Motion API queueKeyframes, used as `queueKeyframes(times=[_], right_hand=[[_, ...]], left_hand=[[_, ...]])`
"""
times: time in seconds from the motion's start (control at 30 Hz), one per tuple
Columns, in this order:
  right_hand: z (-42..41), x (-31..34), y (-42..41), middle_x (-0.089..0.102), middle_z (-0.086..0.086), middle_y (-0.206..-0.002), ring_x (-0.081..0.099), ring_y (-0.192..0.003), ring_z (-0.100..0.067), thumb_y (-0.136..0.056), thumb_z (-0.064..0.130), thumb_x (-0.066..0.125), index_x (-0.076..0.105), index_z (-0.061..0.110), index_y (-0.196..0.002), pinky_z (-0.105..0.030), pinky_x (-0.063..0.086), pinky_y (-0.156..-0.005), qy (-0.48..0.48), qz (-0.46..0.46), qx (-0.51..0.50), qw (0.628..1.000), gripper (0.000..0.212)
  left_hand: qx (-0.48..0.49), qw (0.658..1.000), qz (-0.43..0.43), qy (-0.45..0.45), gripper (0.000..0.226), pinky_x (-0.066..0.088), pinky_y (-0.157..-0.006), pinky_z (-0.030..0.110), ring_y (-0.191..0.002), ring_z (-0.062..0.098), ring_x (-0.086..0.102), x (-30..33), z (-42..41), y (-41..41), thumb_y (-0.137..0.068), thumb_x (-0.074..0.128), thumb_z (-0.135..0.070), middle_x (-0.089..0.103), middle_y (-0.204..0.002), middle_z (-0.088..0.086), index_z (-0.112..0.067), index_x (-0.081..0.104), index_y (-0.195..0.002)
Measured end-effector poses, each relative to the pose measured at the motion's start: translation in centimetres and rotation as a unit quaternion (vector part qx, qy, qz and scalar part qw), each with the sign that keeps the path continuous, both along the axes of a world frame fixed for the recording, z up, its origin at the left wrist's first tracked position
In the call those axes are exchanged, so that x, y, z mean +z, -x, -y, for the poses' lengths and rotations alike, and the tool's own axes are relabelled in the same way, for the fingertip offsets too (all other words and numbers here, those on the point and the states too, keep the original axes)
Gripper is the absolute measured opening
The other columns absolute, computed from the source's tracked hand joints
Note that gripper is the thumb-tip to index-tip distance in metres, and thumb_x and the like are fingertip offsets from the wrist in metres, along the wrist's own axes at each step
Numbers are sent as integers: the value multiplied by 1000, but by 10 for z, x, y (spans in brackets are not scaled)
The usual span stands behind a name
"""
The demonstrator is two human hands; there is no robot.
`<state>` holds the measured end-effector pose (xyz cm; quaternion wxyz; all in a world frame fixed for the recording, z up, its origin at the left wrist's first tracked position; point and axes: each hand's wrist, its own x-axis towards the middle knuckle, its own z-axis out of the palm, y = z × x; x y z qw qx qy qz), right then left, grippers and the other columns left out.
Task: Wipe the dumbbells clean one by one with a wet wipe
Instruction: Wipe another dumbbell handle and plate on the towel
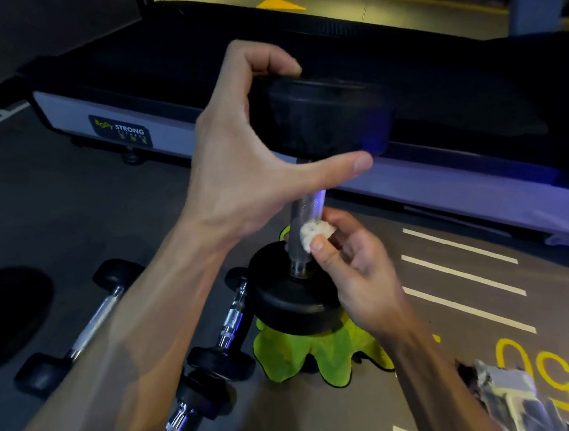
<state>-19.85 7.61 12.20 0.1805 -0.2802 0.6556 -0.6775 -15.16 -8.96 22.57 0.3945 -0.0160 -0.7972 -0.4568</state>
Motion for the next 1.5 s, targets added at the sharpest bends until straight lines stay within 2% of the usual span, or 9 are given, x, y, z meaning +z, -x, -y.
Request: queueKeyframes(times=[0.2,0.37,0.5,0.73,0.83,1.07,1.23,1.37,1.5], right_hand=[[-7,3,-4,77,6,-105,72,-101,-10,-97,25,62,64,22,-122,-30,54,-92,-9,-34,-19,999,25],[-24,10,-8,78,5,-114,73,-109,-13,-97,28,63,64,24,-126,-37,56,-97,-49,-57,-40,996,29],[-34,14,-11,78,15,-110,72,-108,-6,-97,39,66,71,33,-121,-42,56,-98,-128,-79,-60,987,25],[-44,6,-26,63,25,-125,55,-125,-5,-97,55,59,76,39,-121,-21,40,-106,-240,-153,-95,954,34],[-35,12,-25,62,16,-101,59,-101,-4,-86,48,73,68,28,-124,-8,41,-86,-209,-182,-172,945,43],[-2,60,-2,63,9,-85,57,-76,-6,-89,22,81,66,19,-92,-20,43,-70,-130,-328,-237,905,15],[-23,29,-12,61,11,-80,56,-79,-11,-88,32,76,69,25,-83,-35,45,-70,-207,-338,-99,913,11],[-12,43,0,62,10,-82,57,-81,-17,-87,38,76,68,28,-85,-42,49,-72,-213,-381,-134,890,13],[-1,43,-3,62,7,-90,58,-80,-11,-95,26,75,70,25,-96,-30,47,-71,-143,-390,-227,881,5]], left_hand=[[-30,998,-51,-9,83,57,-95,47,-117,21,65,-6,-8,2,-59,103,-40,64,-127,10,-8,54,-119],[-66,996,-48,-45,81,52,-97,33,-118,21,64,-9,-13,6,-60,101,-37,63,-127,14,-9,52,-117],[-151,987,-16,-46,79,52,-108,54,-130,28,59,-8,-2,17,-64,99,-31,58,-138,22,-12,47,-120],[-172,981,2,-87,74,52,-105,39,-135,21,56,-11,4,27,-70,93,-29,55,-144,17,-14,45,-124],[-163,983,0,-89,71,47,-110,33,-135,19,56,-12,9,30,-72,92,-30,56,-143,17,-15,47,-124],[-149,985,5,-90,66,51,-108,39,-131,20,58,-11,16,31,-72,93,-31,57,-142,18,-24,48,-120],[-144,984,-2,-100,66,45,-114,59,-135,32,55,-15,21,32,-71,94,-36,57,-143,20,-26,48,-119],[-151,984,5,-96,66,46,-115,57,-136,28,55,-13,19,31,-72,93,-34,57,-143,17,-25,48,-119],[-159,982,20,-97,65,51,-109,43,-132,22,57,-10,17,31,-73,93,-33,56,-144,16,-25,48,-120]])
